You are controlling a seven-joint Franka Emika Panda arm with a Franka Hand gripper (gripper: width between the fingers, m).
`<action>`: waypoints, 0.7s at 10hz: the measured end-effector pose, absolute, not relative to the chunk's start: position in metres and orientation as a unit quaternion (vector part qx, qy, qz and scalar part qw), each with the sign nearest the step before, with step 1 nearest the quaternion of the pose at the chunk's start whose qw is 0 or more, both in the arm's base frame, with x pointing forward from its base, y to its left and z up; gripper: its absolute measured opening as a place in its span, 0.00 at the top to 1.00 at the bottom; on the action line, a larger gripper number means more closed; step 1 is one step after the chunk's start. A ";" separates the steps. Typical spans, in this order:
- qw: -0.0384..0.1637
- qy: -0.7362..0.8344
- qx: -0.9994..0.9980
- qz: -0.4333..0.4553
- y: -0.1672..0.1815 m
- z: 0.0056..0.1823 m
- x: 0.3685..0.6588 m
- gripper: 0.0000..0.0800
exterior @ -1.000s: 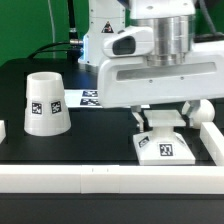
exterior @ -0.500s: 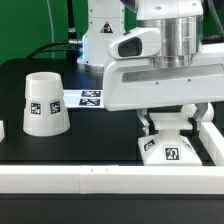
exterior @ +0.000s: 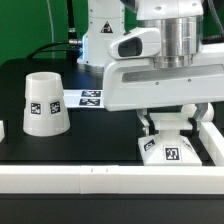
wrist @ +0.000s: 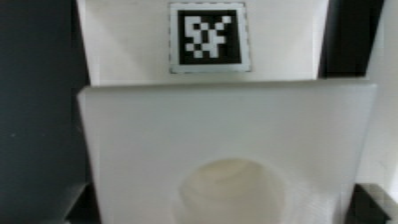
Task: Assemble lamp
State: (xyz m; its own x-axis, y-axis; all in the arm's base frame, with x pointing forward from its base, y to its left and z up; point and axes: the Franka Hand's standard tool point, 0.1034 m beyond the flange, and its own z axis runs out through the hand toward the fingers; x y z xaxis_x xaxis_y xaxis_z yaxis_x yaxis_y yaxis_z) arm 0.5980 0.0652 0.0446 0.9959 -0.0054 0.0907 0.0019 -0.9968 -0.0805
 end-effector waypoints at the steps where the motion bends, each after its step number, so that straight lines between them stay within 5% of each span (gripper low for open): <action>1: 0.041 0.001 -0.998 -0.047 0.067 0.045 0.600 0.33; 7: 0.043 -0.006 -0.998 -0.051 0.077 0.048 0.611 0.33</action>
Offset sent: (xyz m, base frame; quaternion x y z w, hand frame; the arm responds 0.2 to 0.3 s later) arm 0.0185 0.0115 0.0031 0.0048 0.0023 0.0150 0.9999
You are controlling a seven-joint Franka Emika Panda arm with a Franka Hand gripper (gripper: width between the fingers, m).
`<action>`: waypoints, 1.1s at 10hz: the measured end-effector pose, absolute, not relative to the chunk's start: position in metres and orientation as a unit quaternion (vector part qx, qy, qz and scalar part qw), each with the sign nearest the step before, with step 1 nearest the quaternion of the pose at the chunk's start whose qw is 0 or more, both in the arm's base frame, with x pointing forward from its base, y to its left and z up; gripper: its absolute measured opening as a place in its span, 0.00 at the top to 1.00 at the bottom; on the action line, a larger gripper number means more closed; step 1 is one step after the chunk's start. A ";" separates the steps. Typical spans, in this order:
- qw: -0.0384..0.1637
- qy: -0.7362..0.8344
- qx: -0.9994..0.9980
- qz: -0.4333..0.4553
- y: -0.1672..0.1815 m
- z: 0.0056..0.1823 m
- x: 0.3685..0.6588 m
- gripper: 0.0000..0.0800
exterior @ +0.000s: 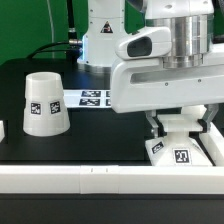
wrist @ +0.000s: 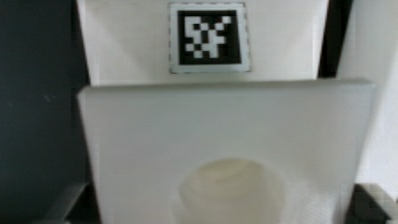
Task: Assemble lamp
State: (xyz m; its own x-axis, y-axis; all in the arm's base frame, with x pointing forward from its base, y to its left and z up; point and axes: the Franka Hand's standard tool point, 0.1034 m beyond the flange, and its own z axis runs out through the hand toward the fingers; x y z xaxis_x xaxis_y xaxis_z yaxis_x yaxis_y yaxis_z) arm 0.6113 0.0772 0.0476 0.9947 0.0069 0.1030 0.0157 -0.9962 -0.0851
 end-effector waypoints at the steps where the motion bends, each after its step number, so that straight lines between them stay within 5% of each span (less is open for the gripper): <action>1: 0.043 -0.006 -0.998 -0.051 0.077 0.048 0.611 0.33; 11: 0.044 -0.009 -0.997 -0.057 0.088 0.046 0.623 0.33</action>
Offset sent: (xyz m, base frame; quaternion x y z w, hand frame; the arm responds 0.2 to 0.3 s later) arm 0.0000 0.0000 0.0000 0.0000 0.0000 0.0000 1.0000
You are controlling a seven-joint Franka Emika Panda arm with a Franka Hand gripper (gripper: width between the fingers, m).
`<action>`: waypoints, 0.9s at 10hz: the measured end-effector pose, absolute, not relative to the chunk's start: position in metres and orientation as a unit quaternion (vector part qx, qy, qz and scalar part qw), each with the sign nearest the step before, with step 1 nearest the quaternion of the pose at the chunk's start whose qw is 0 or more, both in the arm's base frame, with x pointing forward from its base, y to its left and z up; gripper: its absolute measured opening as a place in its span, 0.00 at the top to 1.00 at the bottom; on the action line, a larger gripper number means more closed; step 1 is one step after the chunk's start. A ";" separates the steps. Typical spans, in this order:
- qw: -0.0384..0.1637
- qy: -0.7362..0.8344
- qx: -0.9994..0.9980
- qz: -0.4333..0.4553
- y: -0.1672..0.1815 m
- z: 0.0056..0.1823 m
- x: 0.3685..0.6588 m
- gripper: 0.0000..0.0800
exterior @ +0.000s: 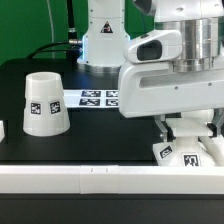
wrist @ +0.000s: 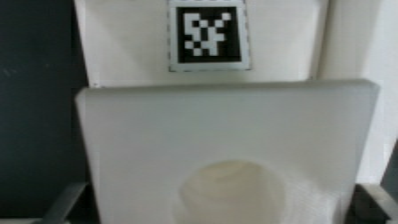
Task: Assemble lamp
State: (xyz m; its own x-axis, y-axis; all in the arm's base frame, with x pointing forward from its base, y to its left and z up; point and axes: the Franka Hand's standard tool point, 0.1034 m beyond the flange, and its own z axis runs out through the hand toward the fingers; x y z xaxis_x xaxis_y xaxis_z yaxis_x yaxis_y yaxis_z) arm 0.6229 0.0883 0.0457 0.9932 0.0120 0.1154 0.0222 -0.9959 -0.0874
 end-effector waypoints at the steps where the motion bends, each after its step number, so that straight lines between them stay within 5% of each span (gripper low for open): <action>1: 0.044 -0.009 -0.997 -0.057 0.088 0.046 0.623 0.24; 5: 0.043 -0.018 -0.997 -0.058 0.085 0.050 0.618 0.13; 9: 0.044 0.027 -0.998 -0.035 0.098 0.075 0.548 0.13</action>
Offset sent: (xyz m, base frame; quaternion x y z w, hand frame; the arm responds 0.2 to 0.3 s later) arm 0.0000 0.0000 0.0000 0.0000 0.0000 0.0000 1.0000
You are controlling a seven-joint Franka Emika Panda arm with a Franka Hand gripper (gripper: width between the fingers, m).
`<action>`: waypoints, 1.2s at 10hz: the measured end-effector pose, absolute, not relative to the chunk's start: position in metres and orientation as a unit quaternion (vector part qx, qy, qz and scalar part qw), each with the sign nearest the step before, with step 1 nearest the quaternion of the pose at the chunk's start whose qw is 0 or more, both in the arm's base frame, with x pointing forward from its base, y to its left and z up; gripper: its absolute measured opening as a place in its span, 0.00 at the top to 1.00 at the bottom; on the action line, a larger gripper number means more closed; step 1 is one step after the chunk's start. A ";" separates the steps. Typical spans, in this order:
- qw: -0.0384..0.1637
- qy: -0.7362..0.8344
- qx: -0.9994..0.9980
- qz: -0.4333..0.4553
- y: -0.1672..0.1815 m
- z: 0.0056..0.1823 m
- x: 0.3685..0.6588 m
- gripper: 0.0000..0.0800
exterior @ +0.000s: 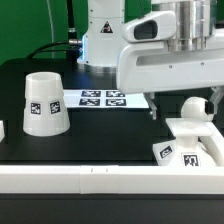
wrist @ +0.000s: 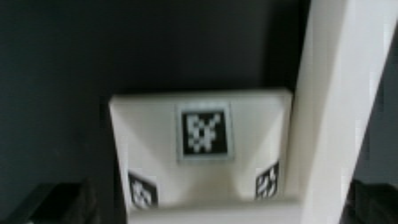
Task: Assemble lamp
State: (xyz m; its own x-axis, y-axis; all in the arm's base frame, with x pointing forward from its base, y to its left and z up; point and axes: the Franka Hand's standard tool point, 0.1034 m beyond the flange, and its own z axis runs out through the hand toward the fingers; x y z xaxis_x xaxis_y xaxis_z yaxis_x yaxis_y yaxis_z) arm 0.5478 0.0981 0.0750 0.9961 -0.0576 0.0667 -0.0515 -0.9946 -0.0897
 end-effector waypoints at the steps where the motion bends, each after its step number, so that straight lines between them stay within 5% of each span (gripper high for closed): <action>1: 0.045 0.042 -0.998 -0.028 0.111 0.077 0.531 0.13; 8: 0.042 0.052 -0.997 0.022 0.126 0.067 0.505 0.13; 12: 0.084 0.140 -0.969 0.187 0.136 0.067 0.499 0.13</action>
Offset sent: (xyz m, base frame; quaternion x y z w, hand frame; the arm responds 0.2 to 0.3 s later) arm 0.0000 0.0000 0.0000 0.0000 0.0000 0.0000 1.0000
